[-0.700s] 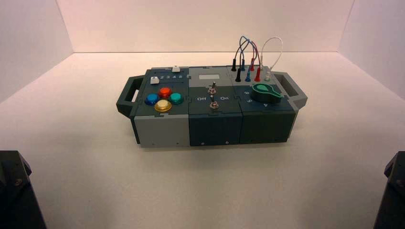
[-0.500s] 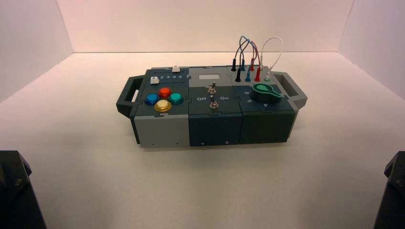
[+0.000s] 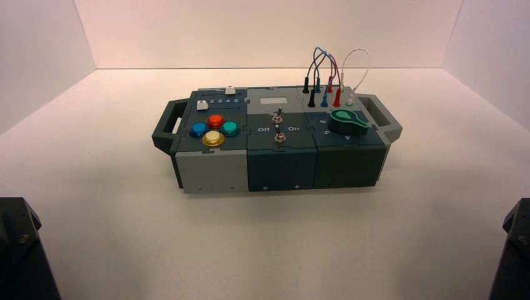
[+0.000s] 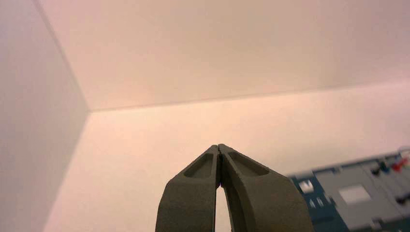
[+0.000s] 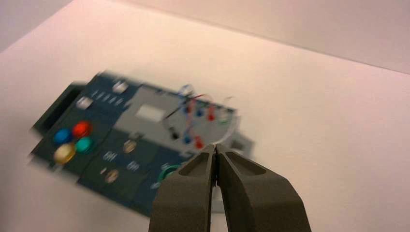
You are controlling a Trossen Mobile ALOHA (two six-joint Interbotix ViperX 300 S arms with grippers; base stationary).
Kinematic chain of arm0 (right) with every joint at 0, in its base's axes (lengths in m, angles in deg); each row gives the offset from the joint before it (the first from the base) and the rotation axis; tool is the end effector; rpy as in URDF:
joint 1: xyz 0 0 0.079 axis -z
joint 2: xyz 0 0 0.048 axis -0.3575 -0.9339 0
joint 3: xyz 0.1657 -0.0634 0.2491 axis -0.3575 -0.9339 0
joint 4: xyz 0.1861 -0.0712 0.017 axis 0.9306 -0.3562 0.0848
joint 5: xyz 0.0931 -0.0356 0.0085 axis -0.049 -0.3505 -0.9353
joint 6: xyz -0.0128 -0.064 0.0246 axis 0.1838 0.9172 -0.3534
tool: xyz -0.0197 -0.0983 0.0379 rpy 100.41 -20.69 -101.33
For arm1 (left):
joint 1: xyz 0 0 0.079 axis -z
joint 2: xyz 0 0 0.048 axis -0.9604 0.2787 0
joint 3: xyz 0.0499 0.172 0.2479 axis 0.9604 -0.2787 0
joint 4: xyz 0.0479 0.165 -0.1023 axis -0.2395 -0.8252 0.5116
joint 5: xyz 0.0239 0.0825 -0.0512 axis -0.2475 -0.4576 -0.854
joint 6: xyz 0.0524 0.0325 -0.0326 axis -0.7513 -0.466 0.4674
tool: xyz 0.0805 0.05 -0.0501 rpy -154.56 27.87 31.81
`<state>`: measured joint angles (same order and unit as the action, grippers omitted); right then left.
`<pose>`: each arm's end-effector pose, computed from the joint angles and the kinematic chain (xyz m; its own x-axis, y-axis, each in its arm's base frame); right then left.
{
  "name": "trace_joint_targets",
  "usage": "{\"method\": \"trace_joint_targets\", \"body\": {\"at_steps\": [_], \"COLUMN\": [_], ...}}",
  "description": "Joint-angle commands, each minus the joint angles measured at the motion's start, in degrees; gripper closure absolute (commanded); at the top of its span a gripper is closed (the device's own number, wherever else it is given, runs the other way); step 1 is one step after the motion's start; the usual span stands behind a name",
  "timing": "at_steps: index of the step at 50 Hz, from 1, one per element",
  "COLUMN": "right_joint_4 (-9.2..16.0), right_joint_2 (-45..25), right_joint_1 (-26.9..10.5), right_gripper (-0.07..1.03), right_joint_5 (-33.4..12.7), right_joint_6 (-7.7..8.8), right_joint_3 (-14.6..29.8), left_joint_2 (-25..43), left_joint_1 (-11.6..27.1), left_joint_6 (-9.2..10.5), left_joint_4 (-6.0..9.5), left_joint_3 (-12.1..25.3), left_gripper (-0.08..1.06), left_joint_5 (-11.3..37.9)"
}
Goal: Pull the black wire.
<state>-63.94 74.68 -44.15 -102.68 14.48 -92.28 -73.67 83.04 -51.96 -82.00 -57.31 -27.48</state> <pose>0.2198 0.1021 0.1939 0.7269 0.3558 -0.5874 -0.4225 0.9060 0.0259 0.2617 -0.0433 0.2236 0.9048 -0.1516 -0.3979 0.1694 0.9855 0.0097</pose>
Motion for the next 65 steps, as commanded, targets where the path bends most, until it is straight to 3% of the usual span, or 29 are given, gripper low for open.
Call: {"method": "trace_joint_targets", "body": {"at_steps": [1, 25, 42, 56, 65], "right_joint_4": [-0.09, 0.88, 4.04, 5.89, 6.94], "right_joint_2": [-1.05, -6.59, -12.83, -21.45, -28.04], "right_joint_1": [-1.32, -1.85, -4.83, -6.24, -7.03], "right_gripper": [0.98, 0.92, 0.88, 0.77, 0.58], "right_joint_5": [-0.35, -0.26, -0.26, 1.58, 2.11], "right_joint_6": [0.09, -0.18, -0.35, -0.53, -0.53], "right_joint_3": [2.11, 2.64, 4.04, 6.06, 8.79], "left_joint_2": [2.64, 8.79, 12.48, 19.42, 21.97], "left_joint_1": [2.46, 10.81, 17.05, 23.12, 24.26], "left_joint_6": [-0.35, -0.53, -0.44, -0.35, 0.0], "left_joint_4": [-0.18, -0.18, 0.0, 0.09, 0.44], "left_joint_3": [2.46, 3.87, 4.75, 6.94, 7.47], "left_gripper": [1.01, 1.01, 1.01, 1.01, 1.01], "left_joint_5": [0.35, 4.13, 8.09, 8.17, 6.77]}}
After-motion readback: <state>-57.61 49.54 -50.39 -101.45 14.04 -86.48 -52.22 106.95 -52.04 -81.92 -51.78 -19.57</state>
